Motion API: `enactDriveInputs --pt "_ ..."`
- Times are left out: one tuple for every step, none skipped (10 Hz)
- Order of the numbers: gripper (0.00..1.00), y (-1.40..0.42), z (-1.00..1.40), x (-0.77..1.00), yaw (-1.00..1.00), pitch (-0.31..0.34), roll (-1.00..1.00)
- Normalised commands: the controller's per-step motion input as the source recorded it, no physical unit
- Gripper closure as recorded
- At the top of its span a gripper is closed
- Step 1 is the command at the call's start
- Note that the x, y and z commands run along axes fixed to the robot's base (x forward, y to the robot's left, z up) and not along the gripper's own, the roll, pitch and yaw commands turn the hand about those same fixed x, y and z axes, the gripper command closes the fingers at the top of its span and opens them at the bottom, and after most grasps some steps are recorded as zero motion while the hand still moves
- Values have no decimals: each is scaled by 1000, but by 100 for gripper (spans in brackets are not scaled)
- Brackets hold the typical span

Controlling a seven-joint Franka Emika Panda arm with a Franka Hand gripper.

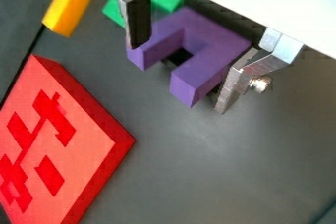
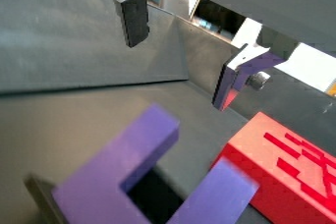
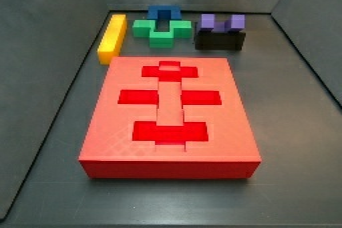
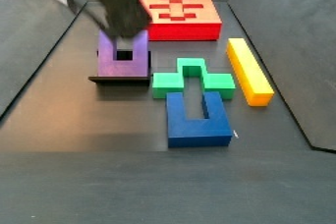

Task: Pick up the purple object. Move up. Place the purple object on the fixture. Regrasp the purple object. Move to above the board. Insert the purple object.
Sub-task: Regrasp the purple object.

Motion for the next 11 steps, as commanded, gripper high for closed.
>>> enactDriveInputs --pt "0 -323 380 0 0 -129 1000" --pt "0 -380 206 -6 0 -137 1000" --pt "0 -371 186 0 0 -151 1000" --pt "0 -357 174 0 3 -169 1000" --pt "0 -346 169 29 0 -166 1000" --pt "0 -360 151 160 0 -126 1000" --pt "0 -374 114 211 0 -97 1000" --pt "0 -357 129 209 0 -97 1000" --pt "0 -303 137 217 0 -77 1000" --pt "0 -277 97 226 0 -51 1000" --pt "0 -277 100 229 0 -54 1000"
